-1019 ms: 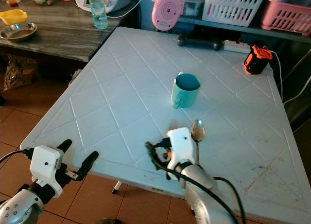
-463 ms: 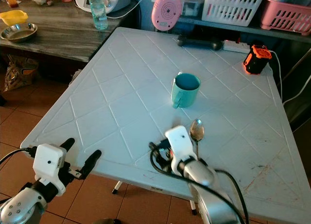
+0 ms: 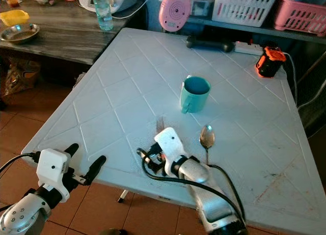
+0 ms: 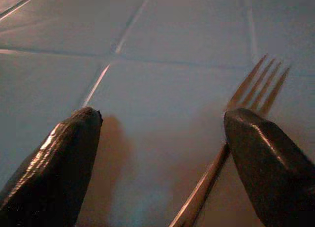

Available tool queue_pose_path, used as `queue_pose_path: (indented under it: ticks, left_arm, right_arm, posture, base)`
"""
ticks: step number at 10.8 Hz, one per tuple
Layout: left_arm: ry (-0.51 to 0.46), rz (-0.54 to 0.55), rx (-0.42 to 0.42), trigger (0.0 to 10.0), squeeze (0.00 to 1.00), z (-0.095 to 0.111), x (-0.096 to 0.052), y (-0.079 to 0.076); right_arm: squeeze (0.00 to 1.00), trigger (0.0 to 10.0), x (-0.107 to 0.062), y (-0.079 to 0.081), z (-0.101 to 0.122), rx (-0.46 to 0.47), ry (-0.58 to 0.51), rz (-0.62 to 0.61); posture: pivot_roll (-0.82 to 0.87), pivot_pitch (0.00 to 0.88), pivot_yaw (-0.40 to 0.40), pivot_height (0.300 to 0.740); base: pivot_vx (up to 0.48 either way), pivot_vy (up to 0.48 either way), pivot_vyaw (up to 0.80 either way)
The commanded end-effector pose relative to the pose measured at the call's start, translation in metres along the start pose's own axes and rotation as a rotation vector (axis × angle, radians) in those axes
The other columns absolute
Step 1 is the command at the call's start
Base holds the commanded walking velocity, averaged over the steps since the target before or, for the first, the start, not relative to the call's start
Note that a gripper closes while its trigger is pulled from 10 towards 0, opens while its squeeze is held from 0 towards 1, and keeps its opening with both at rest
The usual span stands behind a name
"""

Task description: Setting the table

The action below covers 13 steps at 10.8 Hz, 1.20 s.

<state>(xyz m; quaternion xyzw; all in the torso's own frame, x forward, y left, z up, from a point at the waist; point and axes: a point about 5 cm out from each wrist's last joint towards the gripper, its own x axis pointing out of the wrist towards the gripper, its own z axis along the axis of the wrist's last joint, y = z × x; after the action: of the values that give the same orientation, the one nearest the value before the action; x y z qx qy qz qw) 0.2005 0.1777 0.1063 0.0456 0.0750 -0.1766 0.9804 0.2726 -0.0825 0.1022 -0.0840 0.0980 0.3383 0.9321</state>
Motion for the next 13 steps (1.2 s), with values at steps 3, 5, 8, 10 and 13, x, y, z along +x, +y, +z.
queue_pose_path:
  ticks: [3, 5, 8, 10, 13]
  left_arm:
    - [0.002, -0.001, 0.005, 10.0, 0.00, 0.000, 0.000, -0.002]
    - [-0.010, -0.012, 0.008, 10.0, 0.00, 0.006, 0.002, -0.005]
    - [-0.010, -0.025, 0.014, 10.0, 0.00, 0.008, 0.004, -0.006]
    - [-0.003, -0.041, 0.019, 10.0, 0.00, 0.008, 0.006, -0.007]
    - [-0.029, -0.011, 0.014, 10.0, 0.00, 0.012, 0.008, -0.004]
  right_arm:
    - [0.00, 10.0, -0.013, -0.017, 0.009, 0.009, -0.077, -0.211]
    - [1.00, 10.0, -0.025, -0.012, 0.017, 0.115, -0.134, -0.317]
    - [1.00, 10.0, -0.029, -0.002, 0.017, 0.208, -0.088, -0.332]
    - [0.00, 10.0, -0.021, 0.001, 0.005, 0.311, 0.014, -0.277]
    - [0.00, 0.0, -0.023, 0.004, -0.001, 0.310, 0.052, -0.241]
  posture:
    - [0.18, 0.121, -0.014, 0.740]
    - [0.16, 0.116, -0.006, 0.740]
    - [0.16, 0.114, 0.000, 0.740]
    - [0.16, 0.111, -0.001, 0.740]
    - [0.17, 0.097, -0.019, 0.740]
  base:
    - [0.000, 0.000, 0.00]
    - [0.000, 0.000, 0.00]
    - [0.000, 0.000, 0.00]
    - [0.000, 0.000, 0.00]
    - [0.000, 0.000, 0.00]
